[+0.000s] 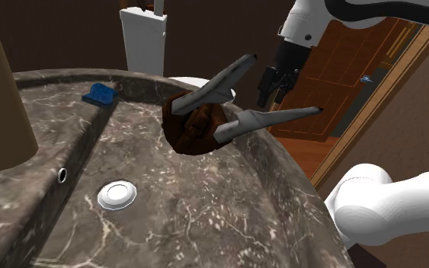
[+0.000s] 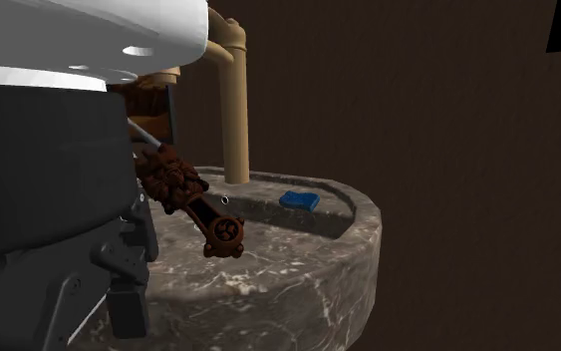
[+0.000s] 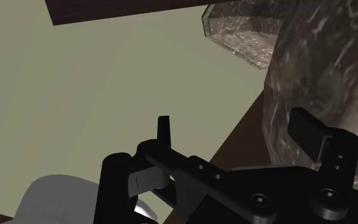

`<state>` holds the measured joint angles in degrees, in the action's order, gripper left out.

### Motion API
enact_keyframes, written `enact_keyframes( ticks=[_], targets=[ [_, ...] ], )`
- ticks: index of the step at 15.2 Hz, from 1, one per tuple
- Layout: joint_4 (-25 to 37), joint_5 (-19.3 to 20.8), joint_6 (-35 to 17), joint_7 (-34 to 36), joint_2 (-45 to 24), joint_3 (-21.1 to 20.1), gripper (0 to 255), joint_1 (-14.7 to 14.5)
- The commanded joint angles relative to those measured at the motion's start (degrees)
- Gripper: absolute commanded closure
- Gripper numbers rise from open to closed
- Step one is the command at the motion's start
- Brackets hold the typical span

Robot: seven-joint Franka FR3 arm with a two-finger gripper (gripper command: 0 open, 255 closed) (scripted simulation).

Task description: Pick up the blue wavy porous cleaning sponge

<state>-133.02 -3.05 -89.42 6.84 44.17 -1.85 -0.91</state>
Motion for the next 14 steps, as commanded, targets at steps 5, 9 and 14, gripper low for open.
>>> enact_keyframes(
  ticks=[5,9,14],
  targets=[
    [1.97,-3.63,-3.06,5.03,-3.74,-3.98,0,-1.33],
    [4.95,-6.50,-6.17,9.91,-8.25,-7.86,0,-2.39],
    [10.10,-8.81,-9.85,15.92,-14.82,-12.61,0,-3.24]
  ],
)
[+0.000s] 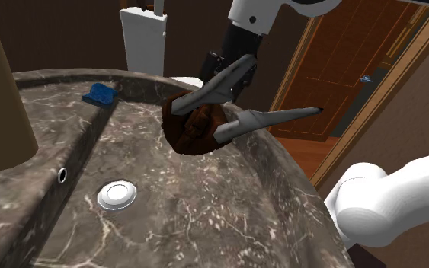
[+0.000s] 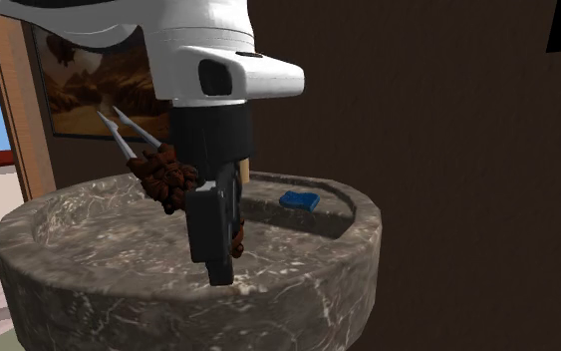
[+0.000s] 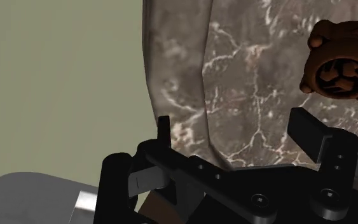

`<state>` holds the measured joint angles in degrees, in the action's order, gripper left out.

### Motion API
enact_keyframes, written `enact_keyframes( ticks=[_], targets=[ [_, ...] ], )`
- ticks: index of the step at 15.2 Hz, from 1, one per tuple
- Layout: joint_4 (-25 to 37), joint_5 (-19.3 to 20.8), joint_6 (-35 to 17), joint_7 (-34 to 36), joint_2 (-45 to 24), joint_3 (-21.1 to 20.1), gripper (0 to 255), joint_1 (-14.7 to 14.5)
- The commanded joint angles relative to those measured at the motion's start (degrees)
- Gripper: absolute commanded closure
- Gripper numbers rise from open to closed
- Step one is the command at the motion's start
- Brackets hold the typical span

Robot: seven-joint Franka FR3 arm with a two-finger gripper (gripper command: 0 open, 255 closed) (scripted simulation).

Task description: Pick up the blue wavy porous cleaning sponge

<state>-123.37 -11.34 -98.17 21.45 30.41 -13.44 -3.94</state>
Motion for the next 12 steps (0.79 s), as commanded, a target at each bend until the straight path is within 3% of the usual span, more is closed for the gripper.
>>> enact_keyframes(
  ticks=[1,7,12],
  targets=[
    [1.67,-0.77,-1.79,2.54,-2.50,-1.93,0,-0.34],
    [10.35,-0.56,-5.42,10.21,-11.96,-7.16,0,-1.24],
    [19.57,2.02,-7.40,17.11,-21.03,-11.52,0,-1.91]
  ],
)
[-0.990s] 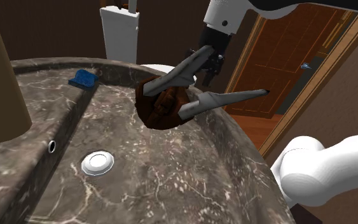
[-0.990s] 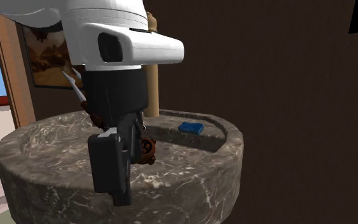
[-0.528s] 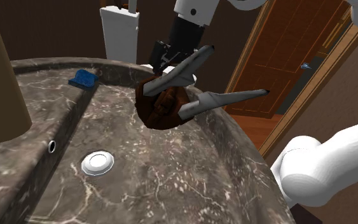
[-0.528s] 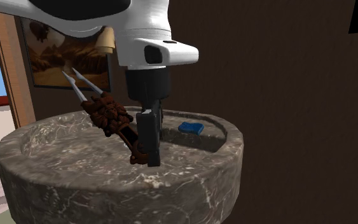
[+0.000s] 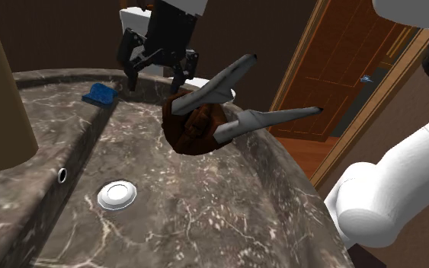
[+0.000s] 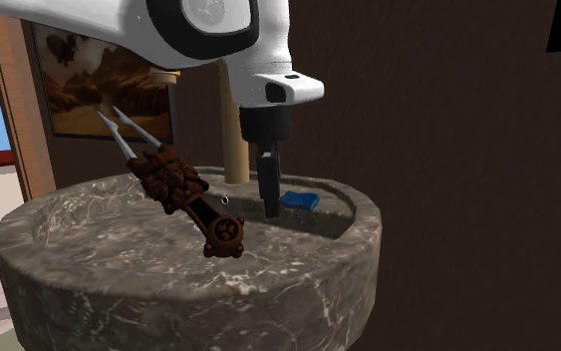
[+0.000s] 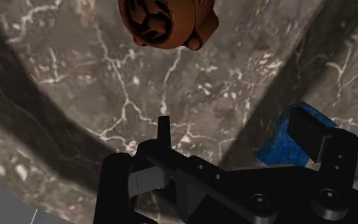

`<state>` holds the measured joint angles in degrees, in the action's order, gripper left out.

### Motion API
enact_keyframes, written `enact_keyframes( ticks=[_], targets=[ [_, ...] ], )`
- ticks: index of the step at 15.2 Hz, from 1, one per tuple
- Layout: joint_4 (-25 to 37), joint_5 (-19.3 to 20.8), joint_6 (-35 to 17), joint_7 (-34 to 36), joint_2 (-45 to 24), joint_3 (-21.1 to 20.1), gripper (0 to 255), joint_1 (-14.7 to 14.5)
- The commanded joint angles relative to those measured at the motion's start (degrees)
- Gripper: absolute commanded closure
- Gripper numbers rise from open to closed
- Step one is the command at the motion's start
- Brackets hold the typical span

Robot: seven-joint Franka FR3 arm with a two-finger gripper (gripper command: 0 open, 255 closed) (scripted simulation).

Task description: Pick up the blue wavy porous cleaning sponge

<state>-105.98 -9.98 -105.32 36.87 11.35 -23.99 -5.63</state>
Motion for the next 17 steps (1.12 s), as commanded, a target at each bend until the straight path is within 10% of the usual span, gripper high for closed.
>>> enact_keyframes(
  ticks=[1,7,16,17],
  targets=[
    [4.28,1.48,-0.49,3.14,-3.95,-1.80,0,-0.45],
    [18.13,8.11,-0.32,11.63,-16.27,-5.59,0,-3.29],
    [11.07,7.36,-6.41,10.87,-15.19,-5.30,0,-3.12],
    [11.11,7.38,-6.41,10.86,-15.23,-5.29,255,-3.11]
  ],
)
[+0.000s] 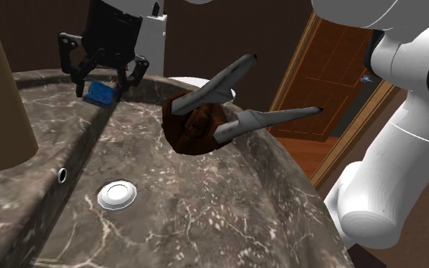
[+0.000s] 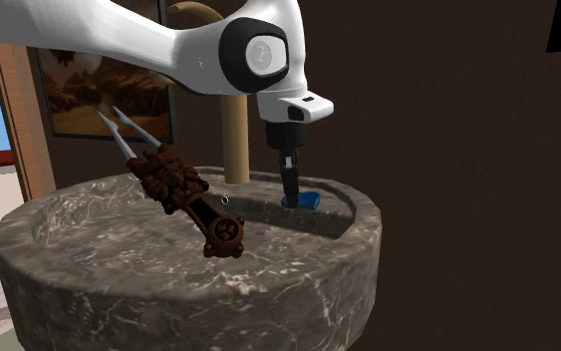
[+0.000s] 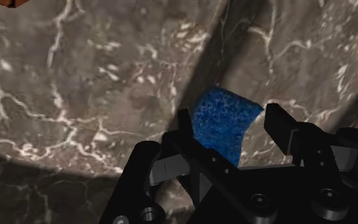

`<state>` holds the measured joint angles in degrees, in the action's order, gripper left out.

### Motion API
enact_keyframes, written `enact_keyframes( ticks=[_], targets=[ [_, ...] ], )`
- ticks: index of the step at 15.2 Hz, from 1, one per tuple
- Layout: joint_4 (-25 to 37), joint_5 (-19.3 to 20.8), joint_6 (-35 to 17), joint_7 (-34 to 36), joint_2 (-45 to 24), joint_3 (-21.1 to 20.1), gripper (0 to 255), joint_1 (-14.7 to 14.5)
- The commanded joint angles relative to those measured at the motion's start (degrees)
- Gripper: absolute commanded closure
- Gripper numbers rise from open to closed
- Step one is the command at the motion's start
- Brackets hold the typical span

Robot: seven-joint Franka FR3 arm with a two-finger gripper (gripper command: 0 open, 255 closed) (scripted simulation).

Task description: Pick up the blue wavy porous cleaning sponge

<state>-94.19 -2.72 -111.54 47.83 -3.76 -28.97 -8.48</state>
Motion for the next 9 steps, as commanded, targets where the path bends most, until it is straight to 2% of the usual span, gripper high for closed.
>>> enact_keyframes(
  ticks=[1,9],
  targets=[
    [-0.36,0.29,-0.09,0.13,-0.36,-0.39,255,-0.38],
    [-0.70,0.11,-0.19,-0.08,-0.10,-0.26,255,-0.33]
  ],
)
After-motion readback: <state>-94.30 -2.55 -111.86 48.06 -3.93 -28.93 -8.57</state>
